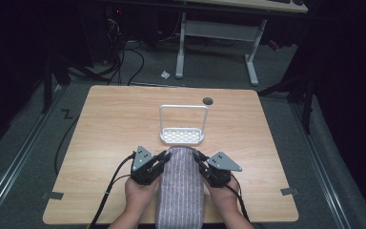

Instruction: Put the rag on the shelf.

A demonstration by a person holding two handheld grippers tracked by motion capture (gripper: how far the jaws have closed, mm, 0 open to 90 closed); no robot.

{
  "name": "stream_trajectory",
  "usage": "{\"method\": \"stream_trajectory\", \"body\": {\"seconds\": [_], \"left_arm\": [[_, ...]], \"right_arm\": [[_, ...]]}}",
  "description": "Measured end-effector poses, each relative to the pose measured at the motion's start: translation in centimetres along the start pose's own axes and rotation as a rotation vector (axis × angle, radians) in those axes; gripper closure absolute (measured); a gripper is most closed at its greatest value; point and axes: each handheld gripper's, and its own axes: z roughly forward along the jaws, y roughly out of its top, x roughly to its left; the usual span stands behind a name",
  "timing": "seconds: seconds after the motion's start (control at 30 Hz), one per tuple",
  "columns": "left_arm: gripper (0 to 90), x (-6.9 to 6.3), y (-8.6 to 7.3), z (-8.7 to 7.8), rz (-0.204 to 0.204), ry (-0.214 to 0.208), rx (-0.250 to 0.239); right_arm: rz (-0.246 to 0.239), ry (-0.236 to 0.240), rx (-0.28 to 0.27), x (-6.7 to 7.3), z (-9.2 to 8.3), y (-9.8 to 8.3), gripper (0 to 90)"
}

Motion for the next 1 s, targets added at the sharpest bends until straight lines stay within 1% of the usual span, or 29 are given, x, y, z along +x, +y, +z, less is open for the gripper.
{"method": "stream_trajectory", "body": {"seconds": [0.2,0.27,0.3,0.33,0.5,0.57,0.8,0.9,1.0], "left_arm": [[81.0,-0.4,1.8,0.1,0.011,0.003,-0.037],[81.0,-0.5,2.4,0.1,0.018,0.004,-0.047],[81.0,-0.5,2.8,0.0,0.022,0.004,-0.053],[81.0,-0.6,3.1,0.0,0.024,0.004,-0.062],[81.0,-0.8,4.9,-0.5,0.047,0.008,-0.1],[81.0,-0.8,5.6,-0.8,0.049,0.006,-0.12],[81.0,-0.8,7.5,-1.3,0.068,0.01,-0.157],[81.0,-0.8,8.4,-1.5,0.082,0.012,-0.174],[81.0,-0.9,9.4,-1.7,0.103,0.014,-0.191]], "right_arm": [[0.015,-0.018,-0.038,-0.8,-0.5,1.4,84.5],[0.014,-0.021,-0.052,-1.0,-0.7,1.9,84.4],[0.009,-0.025,-0.067,-1.1,-0.8,2.5,84.5],[0.009,-0.025,-0.067,-1.1,-0.8,2.5,84.5],[-0.002,-0.033,-0.11,-1.4,-1.3,4.1,84.4],[-0.006,-0.038,-0.127,-1.5,-1.5,4.8,84.4],[-0.015,-0.045,-0.172,-1.6,-1.9,6.7,84.4],[-0.016,-0.044,-0.183,-1.6,-2.0,7.5,84.4],[-0.027,-0.047,-0.197,-1.6,-2.2,8.5,84.4]]}}
